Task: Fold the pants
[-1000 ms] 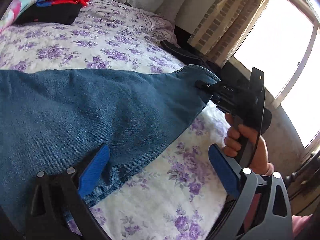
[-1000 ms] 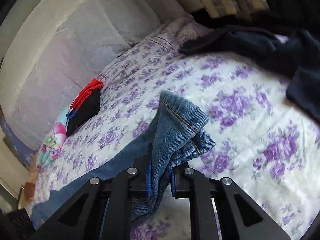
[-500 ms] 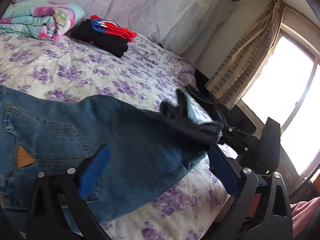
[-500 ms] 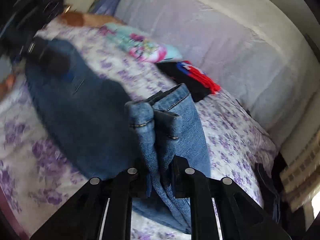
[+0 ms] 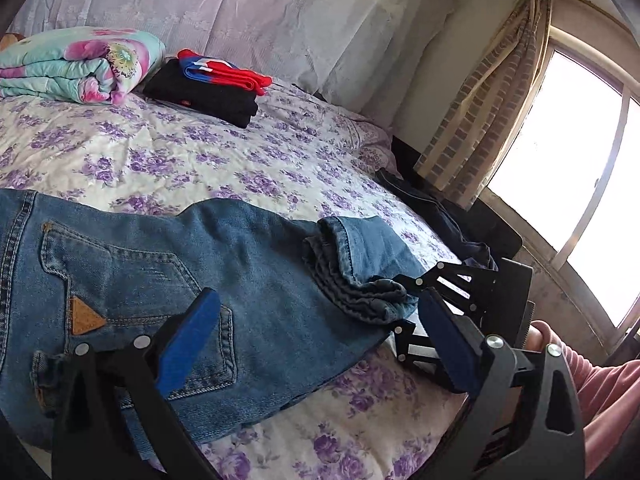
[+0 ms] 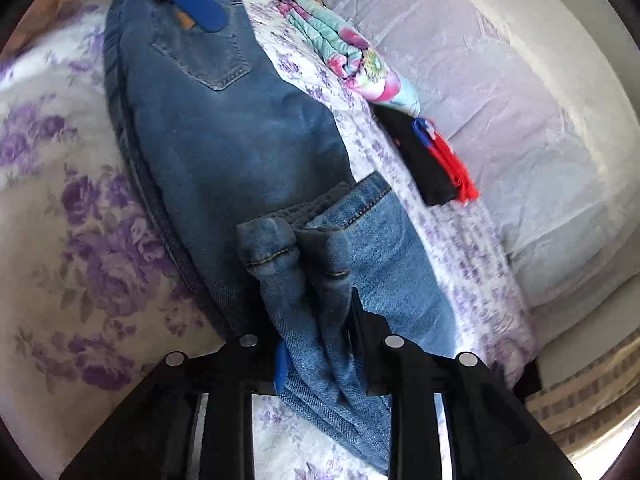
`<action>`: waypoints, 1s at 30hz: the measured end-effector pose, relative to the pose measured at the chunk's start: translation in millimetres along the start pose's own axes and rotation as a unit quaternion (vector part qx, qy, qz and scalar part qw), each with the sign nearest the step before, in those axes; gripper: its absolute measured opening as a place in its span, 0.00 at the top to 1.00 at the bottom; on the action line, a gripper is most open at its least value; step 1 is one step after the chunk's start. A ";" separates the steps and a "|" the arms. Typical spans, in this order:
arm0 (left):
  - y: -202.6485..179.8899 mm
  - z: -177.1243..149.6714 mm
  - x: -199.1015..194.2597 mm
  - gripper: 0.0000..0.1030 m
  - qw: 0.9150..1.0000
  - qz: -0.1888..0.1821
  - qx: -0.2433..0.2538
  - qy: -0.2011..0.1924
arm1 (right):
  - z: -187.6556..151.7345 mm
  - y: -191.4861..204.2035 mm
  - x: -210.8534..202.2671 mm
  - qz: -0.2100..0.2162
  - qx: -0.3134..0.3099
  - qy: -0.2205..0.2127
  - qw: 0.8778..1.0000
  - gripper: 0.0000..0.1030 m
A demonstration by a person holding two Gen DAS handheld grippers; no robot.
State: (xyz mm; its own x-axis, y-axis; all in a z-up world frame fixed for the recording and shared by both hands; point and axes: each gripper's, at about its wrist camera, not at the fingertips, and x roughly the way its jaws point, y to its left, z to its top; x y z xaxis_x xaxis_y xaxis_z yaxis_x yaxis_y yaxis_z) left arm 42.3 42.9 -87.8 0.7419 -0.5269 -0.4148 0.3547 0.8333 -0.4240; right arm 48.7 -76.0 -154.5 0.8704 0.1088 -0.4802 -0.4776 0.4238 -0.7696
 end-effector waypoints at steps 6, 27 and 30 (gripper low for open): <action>-14.4 15.0 0.4 0.06 1.000 -0.017 0.023 -0.007 | -15.7 -73.5 -60.1 0.191 0.157 -0.097 0.964 0.27; -60.5 6.8 160.1 0.66 0.979 -0.093 0.004 0.179 | -101.8 -176.0 68.6 0.223 0.501 0.017 0.836 0.88; -59.5 9.8 151.1 0.68 0.981 -0.096 -0.003 0.167 | -101.7 -179.6 21.2 0.213 0.497 -0.021 0.841 0.88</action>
State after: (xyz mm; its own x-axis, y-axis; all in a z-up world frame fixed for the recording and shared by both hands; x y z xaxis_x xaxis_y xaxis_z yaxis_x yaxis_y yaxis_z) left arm 138.8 -84.6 -117.4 0.4342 -0.7004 -0.5665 0.4651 0.7129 -0.5248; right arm 140.7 -241.3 -69.3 0.6590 0.4636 -0.5922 -0.4296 0.8784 0.2095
